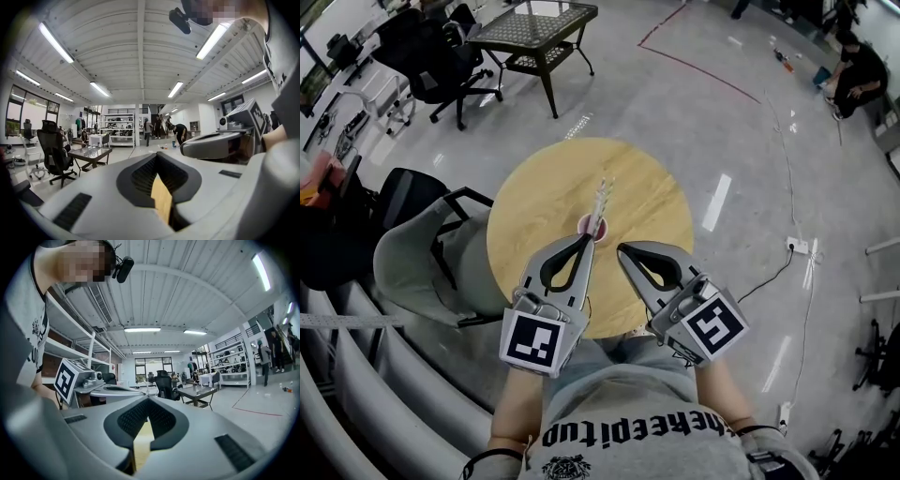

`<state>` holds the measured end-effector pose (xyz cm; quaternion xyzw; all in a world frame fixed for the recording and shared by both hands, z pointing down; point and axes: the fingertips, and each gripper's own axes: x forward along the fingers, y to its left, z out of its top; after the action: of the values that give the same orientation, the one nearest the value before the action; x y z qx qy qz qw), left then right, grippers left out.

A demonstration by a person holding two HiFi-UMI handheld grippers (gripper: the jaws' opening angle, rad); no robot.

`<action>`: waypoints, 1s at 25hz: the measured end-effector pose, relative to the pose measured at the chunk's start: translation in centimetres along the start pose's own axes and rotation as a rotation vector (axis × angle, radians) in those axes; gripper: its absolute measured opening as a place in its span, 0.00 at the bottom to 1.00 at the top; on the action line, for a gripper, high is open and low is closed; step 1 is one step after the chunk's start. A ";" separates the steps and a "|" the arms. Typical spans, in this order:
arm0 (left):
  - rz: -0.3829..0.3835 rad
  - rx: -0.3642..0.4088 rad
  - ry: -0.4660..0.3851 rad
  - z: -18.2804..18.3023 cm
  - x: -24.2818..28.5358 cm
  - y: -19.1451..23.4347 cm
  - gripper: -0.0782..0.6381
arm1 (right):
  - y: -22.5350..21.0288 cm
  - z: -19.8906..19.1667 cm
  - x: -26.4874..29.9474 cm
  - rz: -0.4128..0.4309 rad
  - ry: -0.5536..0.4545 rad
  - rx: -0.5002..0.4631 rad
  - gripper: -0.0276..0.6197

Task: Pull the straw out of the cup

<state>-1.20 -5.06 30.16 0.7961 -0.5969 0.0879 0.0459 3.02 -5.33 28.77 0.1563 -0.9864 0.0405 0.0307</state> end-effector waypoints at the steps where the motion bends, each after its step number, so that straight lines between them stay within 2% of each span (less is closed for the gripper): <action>1: -0.008 -0.002 0.000 0.0 0.0 0.5 0.14 | 0.0 0.0 0.5 -0.010 0.002 0.002 0.06; 14: -0.119 -0.012 -0.001 -0.7 -0.2 4.9 0.14 | 0.7 -0.3 4.6 -0.125 0.024 0.023 0.06; 25: -0.250 -0.015 0.018 -1.6 0.5 6.8 0.14 | 0.3 -1.2 6.5 -0.272 0.045 0.065 0.06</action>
<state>-7.75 -7.14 31.63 0.8633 -0.4930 0.0843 0.0678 -3.18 -6.97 30.46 0.2883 -0.9534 0.0714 0.0529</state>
